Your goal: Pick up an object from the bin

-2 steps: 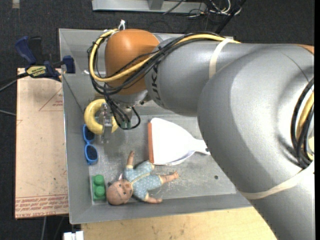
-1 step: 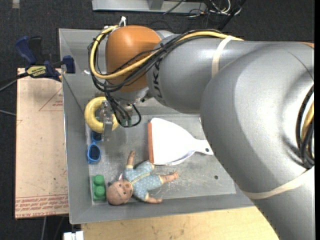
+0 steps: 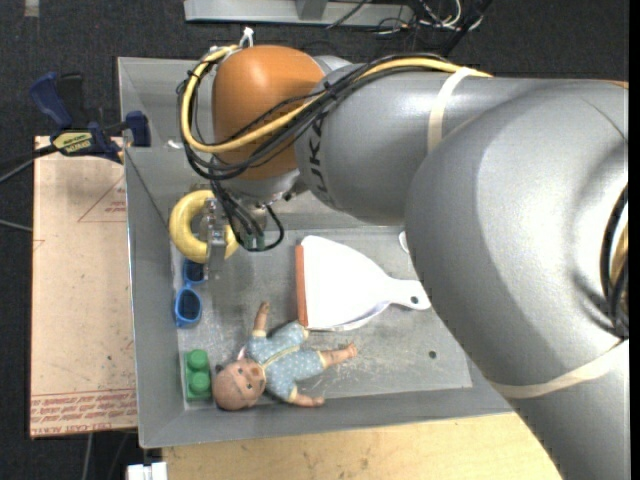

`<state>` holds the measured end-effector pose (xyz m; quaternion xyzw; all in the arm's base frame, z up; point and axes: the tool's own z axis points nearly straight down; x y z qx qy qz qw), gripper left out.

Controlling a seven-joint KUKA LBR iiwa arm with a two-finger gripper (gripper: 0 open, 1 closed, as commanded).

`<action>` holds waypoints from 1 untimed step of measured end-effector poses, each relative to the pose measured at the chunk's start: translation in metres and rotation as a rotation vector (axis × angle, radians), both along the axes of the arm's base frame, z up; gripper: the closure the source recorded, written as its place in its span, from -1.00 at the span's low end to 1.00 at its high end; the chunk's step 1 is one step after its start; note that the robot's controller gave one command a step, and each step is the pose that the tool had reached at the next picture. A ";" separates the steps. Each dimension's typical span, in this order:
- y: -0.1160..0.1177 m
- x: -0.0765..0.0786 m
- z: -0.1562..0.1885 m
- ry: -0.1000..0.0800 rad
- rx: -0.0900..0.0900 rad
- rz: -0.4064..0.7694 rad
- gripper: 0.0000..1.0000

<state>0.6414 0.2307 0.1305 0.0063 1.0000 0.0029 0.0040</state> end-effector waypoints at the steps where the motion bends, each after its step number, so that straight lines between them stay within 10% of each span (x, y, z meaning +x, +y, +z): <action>1: 0.000 -0.001 0.010 0.004 -0.001 0.000 1.00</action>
Offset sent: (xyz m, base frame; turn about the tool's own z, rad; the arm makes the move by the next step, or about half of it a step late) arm 0.0000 0.0002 0.0102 0.0000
